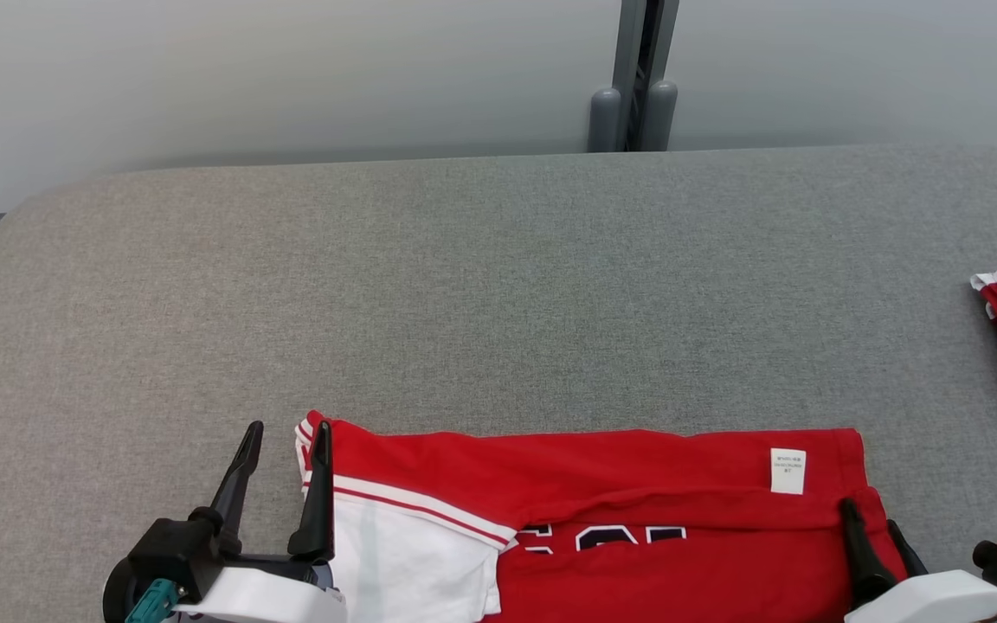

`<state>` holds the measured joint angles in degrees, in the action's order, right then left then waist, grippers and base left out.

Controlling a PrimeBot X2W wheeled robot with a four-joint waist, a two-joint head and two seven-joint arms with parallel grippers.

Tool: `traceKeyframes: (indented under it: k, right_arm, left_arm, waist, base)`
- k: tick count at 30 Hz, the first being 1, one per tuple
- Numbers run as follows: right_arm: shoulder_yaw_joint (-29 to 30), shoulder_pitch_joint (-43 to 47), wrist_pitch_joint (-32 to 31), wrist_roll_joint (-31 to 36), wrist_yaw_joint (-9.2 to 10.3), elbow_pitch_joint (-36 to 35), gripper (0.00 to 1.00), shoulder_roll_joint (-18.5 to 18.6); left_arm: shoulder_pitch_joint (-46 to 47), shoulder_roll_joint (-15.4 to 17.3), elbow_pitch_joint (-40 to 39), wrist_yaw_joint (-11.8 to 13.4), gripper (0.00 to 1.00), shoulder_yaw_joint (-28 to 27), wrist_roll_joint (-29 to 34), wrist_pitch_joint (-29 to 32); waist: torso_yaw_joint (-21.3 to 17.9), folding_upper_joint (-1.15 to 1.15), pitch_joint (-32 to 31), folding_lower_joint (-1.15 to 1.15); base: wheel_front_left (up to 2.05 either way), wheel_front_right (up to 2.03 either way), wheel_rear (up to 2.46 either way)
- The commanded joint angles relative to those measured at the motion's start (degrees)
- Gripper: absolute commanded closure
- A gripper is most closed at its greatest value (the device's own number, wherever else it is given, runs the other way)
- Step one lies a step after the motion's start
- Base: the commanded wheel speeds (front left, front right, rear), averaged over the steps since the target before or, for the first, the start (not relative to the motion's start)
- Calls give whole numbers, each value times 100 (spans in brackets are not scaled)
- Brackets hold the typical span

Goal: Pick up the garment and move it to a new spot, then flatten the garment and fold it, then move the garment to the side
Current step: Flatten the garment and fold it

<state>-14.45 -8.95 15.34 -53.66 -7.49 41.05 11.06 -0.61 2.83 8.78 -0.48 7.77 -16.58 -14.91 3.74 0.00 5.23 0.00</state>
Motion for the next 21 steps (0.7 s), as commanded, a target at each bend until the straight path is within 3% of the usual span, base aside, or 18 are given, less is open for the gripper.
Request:
traceKeyframes:
  k: [1,3,13,21]
  right_arm:
    - [-125,13,-30,-84,0,21,51,-33]
    - [-200,16,-28,-147,0,-35,100,-12]
    - [-76,5,-14,-168,1,-193,100,228]
    - [178,-146,-14,-61,1,-115,100,650]
  left_arm:
    - [101,19,6,-29,0,-19,46,-19]
    - [91,20,16,-36,0,-31,47,-19]
    - [27,20,13,-30,0,-66,-10,-19]
    - [69,20,4,30,0,-54,-80,-19]
  waist:
    - [1,0,-12,0]
    - [-1,0,-37,0]
    - [-35,0,-90,0]
    - [-41,0,-64,0]
  base:
    - [0,0,0]
    - [0,0,0]
    - [0,0,0]
    - [0,0,0]
